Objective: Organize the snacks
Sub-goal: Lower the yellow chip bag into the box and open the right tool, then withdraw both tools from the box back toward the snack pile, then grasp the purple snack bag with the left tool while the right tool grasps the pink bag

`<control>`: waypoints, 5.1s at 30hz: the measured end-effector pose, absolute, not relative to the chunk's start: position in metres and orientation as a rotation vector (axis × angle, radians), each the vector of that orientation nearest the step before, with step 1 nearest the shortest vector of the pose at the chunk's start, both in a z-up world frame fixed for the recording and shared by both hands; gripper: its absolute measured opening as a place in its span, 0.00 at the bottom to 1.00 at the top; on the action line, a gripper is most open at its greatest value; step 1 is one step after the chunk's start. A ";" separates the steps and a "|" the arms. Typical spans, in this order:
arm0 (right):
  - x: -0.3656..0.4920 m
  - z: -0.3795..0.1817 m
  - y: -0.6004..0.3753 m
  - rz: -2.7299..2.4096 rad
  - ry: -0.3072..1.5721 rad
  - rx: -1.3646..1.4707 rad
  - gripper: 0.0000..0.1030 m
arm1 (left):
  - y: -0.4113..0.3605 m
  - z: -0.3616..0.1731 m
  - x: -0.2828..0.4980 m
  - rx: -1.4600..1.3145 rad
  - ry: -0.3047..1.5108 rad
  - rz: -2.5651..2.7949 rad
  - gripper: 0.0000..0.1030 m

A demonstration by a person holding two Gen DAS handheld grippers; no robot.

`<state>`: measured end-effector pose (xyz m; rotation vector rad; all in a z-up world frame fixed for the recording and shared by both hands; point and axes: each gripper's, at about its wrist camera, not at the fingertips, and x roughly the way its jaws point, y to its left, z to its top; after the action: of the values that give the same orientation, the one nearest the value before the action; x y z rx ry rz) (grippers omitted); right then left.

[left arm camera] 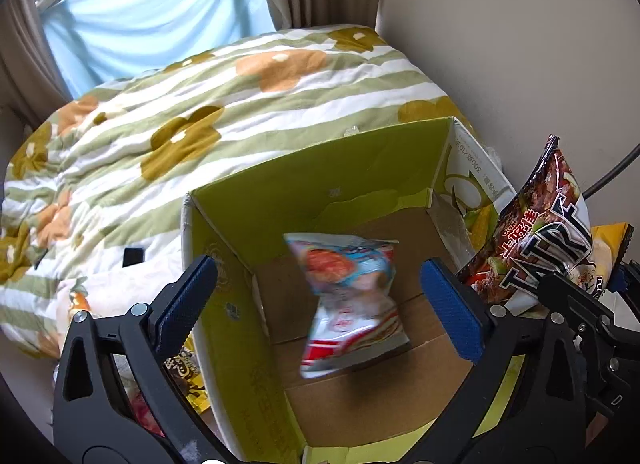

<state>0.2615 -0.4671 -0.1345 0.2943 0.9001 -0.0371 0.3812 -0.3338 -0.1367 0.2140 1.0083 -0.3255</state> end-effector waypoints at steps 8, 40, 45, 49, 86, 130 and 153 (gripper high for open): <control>0.269 -0.126 -0.471 -0.034 0.889 0.293 0.57 | -0.293 -0.117 0.353 0.222 0.979 -0.287 0.98; 0.311 -0.143 -0.452 0.024 0.894 0.260 1.00 | -0.236 -0.102 0.313 0.072 0.976 -0.141 0.98; 0.296 -0.115 -0.451 0.083 0.845 0.231 1.00 | -0.237 -0.079 0.302 0.074 0.936 -0.141 0.98; 0.274 -0.095 -0.442 0.087 0.801 0.187 1.00 | -0.227 -0.058 0.278 0.077 0.867 -0.139 0.98; 0.090 -0.129 -0.184 0.081 0.798 0.243 1.00 | 0.081 -0.120 0.095 0.061 0.898 -0.213 0.98; 0.204 -0.262 -0.101 0.223 1.050 0.280 0.94 | 0.108 -0.241 0.127 0.053 1.081 -0.189 0.66; 0.186 -0.255 -0.095 0.223 1.021 0.174 0.59 | 0.107 -0.216 0.111 0.039 1.035 -0.169 0.66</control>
<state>0.1860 -0.0947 -0.2546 0.1743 1.0205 0.2226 0.1114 0.1070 -0.2159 0.0391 1.0349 -0.1685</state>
